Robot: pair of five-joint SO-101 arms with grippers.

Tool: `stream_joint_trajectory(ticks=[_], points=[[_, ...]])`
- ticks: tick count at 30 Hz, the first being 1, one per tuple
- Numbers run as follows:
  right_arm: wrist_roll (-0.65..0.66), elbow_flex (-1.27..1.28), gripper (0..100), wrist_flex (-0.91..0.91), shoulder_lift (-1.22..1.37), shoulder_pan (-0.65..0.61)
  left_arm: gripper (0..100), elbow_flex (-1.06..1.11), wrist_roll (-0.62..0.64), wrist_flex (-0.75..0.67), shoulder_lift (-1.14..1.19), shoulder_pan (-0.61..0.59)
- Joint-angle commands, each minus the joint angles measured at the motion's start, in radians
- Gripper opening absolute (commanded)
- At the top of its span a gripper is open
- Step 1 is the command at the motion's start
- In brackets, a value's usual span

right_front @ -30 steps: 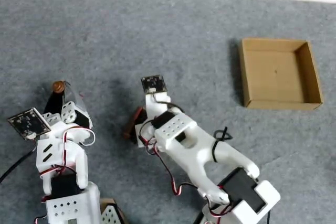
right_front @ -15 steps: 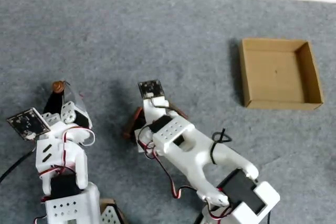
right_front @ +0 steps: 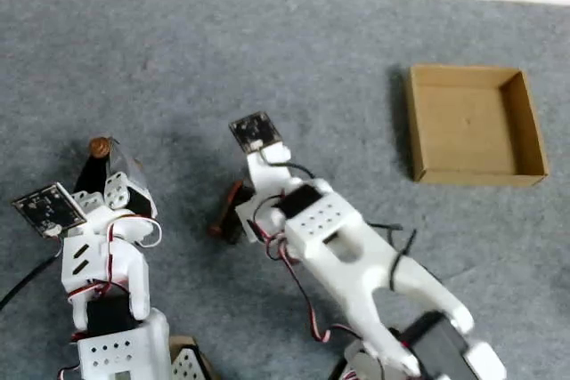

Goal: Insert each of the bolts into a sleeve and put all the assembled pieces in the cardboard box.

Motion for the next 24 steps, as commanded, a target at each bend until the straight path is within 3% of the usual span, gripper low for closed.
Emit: stream_joint_trajectory(ticks=[1,4,9,14,16,18,24], points=[[0.052,0.065,0.5,-0.124,-0.119,0.018,0,0.015,0.003,0.000,-0.018,0.059],[0.086,0.206,0.5,-0.337,-0.179,0.012,0,0.010,0.020,0.002,-0.018,0.067],[0.137,0.432,0.5,-0.671,-0.283,0.012,0,0.007,0.215,0.025,-0.018,0.064],[0.210,0.575,0.5,-0.872,-0.367,-0.004,0,-0.059,0.221,0.135,-0.018,0.074],[0.258,0.627,0.5,-0.955,-0.394,-0.004,0,-0.067,0.222,0.158,-0.018,0.134],[0.302,0.670,0.5,-1.027,-0.409,-0.004,0,-0.076,0.222,0.161,-0.018,0.193],[0.370,0.742,0.4,-1.118,-0.421,-0.004,0,-0.097,0.222,0.155,-0.018,0.202]])
